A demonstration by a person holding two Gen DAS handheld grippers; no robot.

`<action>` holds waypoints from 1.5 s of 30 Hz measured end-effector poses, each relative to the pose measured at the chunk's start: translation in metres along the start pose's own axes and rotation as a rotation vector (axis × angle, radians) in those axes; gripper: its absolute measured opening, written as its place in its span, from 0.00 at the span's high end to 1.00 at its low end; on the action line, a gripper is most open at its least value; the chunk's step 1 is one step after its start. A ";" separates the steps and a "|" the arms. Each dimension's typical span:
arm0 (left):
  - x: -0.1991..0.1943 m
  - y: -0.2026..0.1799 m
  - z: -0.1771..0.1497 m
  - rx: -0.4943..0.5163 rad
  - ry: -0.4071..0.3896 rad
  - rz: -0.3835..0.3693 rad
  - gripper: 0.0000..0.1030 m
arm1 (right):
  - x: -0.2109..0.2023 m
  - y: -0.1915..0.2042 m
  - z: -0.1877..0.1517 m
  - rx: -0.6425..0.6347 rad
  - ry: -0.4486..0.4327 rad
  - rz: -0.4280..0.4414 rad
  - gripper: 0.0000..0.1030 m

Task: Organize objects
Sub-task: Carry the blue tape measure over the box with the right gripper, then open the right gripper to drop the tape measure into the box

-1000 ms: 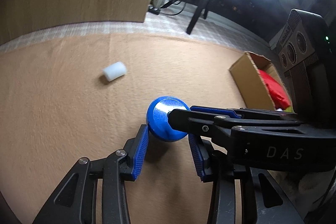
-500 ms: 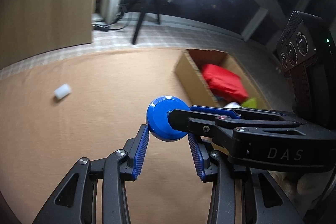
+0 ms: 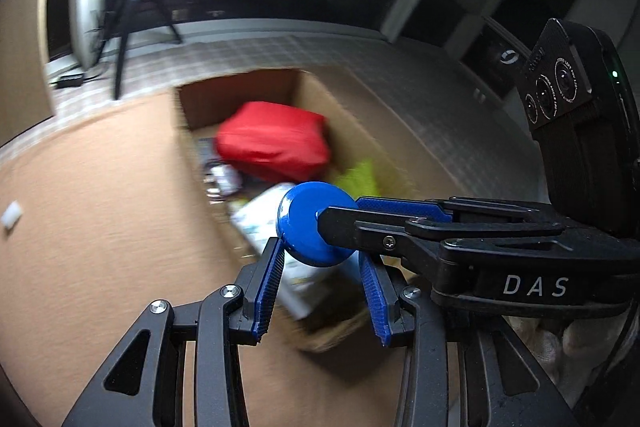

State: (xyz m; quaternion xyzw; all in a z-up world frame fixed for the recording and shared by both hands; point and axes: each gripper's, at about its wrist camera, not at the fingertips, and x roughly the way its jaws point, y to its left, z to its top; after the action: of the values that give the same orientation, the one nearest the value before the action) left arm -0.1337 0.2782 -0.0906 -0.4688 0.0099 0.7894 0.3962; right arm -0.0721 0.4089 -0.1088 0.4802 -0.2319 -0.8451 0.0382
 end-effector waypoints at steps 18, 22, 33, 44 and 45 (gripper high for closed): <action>0.045 -0.054 0.007 0.080 0.065 -0.019 0.55 | -0.021 -0.047 -0.009 0.048 -0.027 -0.043 0.64; 0.044 -0.055 0.007 0.092 0.069 0.000 0.40 | -0.024 -0.050 -0.010 0.068 -0.050 -0.066 0.50; 0.030 -0.045 0.000 0.086 0.064 0.020 0.40 | -0.023 -0.042 -0.015 0.077 -0.046 -0.058 0.49; -0.014 0.019 -0.013 -0.020 0.028 0.106 0.40 | -0.010 -0.001 -0.022 0.015 -0.045 -0.057 0.49; -0.021 0.029 -0.016 -0.035 0.023 0.120 0.40 | -0.009 0.004 -0.023 0.009 -0.044 -0.055 0.49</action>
State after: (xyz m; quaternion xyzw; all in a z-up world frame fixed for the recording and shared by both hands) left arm -0.1353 0.2399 -0.0941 -0.4834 0.0288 0.8063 0.3398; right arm -0.0487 0.3996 -0.1104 0.4677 -0.2232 -0.8552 0.0077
